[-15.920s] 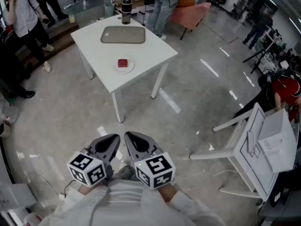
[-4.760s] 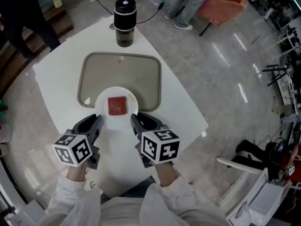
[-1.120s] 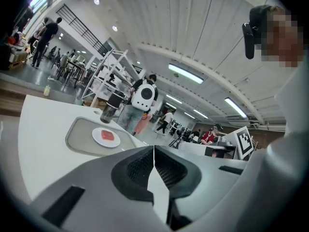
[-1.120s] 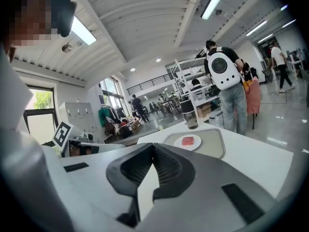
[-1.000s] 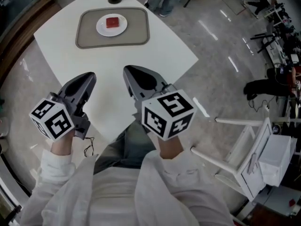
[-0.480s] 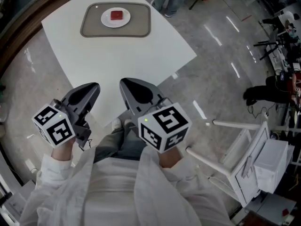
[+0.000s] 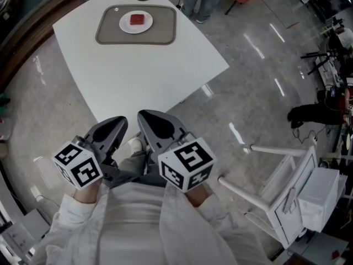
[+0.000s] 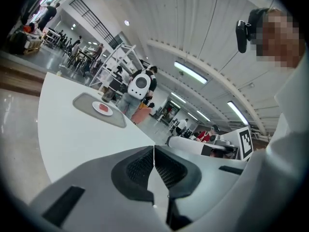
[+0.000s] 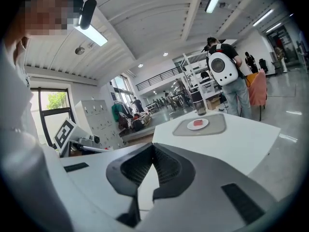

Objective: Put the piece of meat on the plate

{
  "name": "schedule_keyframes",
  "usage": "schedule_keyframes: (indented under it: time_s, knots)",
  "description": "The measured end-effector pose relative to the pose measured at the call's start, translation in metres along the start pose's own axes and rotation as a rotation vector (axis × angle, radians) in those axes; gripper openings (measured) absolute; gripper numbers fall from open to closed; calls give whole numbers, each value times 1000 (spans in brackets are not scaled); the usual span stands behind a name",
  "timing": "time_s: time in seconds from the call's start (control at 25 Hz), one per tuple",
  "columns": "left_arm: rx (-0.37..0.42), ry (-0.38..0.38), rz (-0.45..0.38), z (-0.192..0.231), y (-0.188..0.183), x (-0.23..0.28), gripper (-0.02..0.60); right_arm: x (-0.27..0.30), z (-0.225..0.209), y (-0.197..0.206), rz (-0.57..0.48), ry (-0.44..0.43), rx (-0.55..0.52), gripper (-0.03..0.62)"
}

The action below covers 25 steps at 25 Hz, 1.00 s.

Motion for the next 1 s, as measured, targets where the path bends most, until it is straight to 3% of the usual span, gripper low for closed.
schedule_keyframes:
  time_s: [0.2, 0.76, 1.0]
  knots:
    - [-4, 27, 14, -9, 6, 11, 14, -5, 0, 5, 11, 25, 5, 15]
    - [55, -30, 3, 1, -19, 14, 14, 2, -7, -18, -37, 40, 2, 15]
    - [53, -16, 18, -1, -19, 17, 14, 7, -5, -22, -20, 39, -27, 15]
Point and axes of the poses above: the fingertips, and each gripper's own axes: x forward along the fingers, z to its left, y out of its underside, the point moved 10 cm from there along -x, backward along the fingers, and after that the axes turned 10 degrees about z, right-handed, at the moved point
